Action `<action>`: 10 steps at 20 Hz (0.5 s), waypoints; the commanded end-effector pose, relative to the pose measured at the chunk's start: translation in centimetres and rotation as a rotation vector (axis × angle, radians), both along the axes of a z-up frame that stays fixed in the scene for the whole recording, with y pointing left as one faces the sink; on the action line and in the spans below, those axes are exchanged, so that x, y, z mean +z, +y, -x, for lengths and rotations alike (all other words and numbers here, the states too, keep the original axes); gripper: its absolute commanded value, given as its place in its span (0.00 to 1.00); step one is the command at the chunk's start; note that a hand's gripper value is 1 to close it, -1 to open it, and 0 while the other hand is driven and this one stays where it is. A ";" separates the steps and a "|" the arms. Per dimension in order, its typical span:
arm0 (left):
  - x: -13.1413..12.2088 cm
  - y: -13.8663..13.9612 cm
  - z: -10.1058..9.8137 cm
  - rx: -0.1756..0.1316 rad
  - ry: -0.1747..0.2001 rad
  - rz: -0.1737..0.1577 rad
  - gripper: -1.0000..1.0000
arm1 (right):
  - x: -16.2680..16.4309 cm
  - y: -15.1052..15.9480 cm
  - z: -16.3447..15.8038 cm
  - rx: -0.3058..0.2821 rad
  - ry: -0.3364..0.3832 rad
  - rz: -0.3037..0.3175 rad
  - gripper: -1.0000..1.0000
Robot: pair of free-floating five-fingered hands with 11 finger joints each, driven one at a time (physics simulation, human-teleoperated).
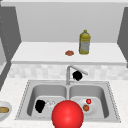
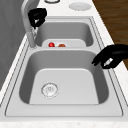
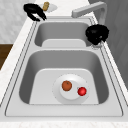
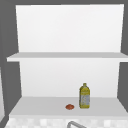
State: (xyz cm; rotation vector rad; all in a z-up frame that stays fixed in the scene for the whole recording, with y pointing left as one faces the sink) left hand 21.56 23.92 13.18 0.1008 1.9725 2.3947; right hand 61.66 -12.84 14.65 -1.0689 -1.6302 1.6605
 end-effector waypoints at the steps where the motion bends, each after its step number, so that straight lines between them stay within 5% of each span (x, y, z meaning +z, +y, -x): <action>1: 0.0 0.0 0.0 0.000 0.000 0.000 0.50 | -0.9 -0.7 1.0 -0.026 -0.007 -0.047 1.00; 10: 0.0 0.0 0.0 0.000 0.000 0.000 0.50 | -2.2 -2.1 1.3 -0.028 -0.027 -0.253 1.00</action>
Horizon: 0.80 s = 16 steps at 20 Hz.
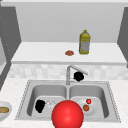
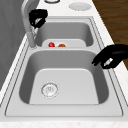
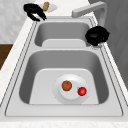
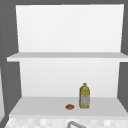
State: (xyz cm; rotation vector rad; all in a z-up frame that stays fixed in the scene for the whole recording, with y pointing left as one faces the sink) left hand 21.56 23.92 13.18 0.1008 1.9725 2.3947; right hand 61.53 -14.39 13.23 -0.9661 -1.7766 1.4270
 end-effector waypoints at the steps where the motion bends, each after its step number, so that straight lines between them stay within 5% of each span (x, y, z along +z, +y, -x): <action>1: 0.0 0.0 0.0 0.000 0.000 0.000 0.50 | -0.9 -0.6 1.2 -0.028 -0.013 -0.046 1.00; 16: 0.0 0.0 0.0 0.000 0.000 0.000 0.50 | -3.4 -2.6 1.6 -0.032 -0.014 -0.331 1.00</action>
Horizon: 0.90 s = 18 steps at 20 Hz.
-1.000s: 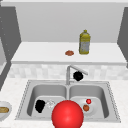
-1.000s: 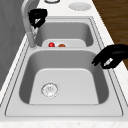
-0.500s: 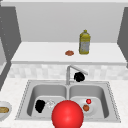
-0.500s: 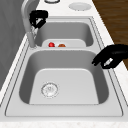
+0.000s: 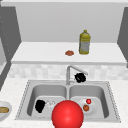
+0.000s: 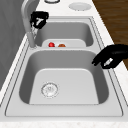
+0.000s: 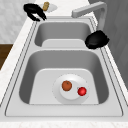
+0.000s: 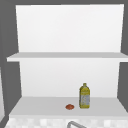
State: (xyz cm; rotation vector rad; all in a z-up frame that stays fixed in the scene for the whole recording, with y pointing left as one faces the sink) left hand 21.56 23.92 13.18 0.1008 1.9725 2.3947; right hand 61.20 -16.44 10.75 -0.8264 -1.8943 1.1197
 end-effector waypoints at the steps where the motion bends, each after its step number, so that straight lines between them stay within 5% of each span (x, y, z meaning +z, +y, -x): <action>1: 0.0 0.0 0.0 0.000 0.000 0.000 0.50 | -1.0 -0.6 1.3 -0.031 -0.017 -0.045 1.00; 6: 0.0 0.0 0.0 0.000 0.000 0.000 0.50 | -1.3 -0.6 1.4 -0.106 0.054 -0.155 1.00; 18: 0.0 0.0 0.0 0.000 0.000 0.000 0.50 | -1.6 -0.8 1.6 -0.127 0.058 -0.197 1.00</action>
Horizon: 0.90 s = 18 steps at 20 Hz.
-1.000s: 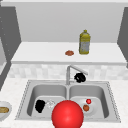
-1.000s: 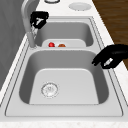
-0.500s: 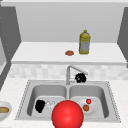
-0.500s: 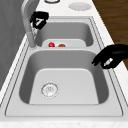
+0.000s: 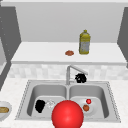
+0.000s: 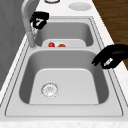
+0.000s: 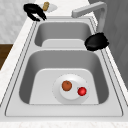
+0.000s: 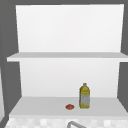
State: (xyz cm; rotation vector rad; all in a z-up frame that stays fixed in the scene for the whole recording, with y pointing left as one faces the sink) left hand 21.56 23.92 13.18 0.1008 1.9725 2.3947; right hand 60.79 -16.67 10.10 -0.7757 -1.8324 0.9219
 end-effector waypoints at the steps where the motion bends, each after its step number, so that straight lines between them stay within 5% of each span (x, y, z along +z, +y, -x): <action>1: 0.0 0.0 0.0 0.000 0.000 0.000 0.50 | -1.0 -0.6 1.2 -0.032 -0.015 -0.045 1.00; 18: 0.0 0.0 0.0 0.000 0.000 0.000 0.50 | -1.6 -0.6 1.6 -0.053 -0.032 -0.087 1.00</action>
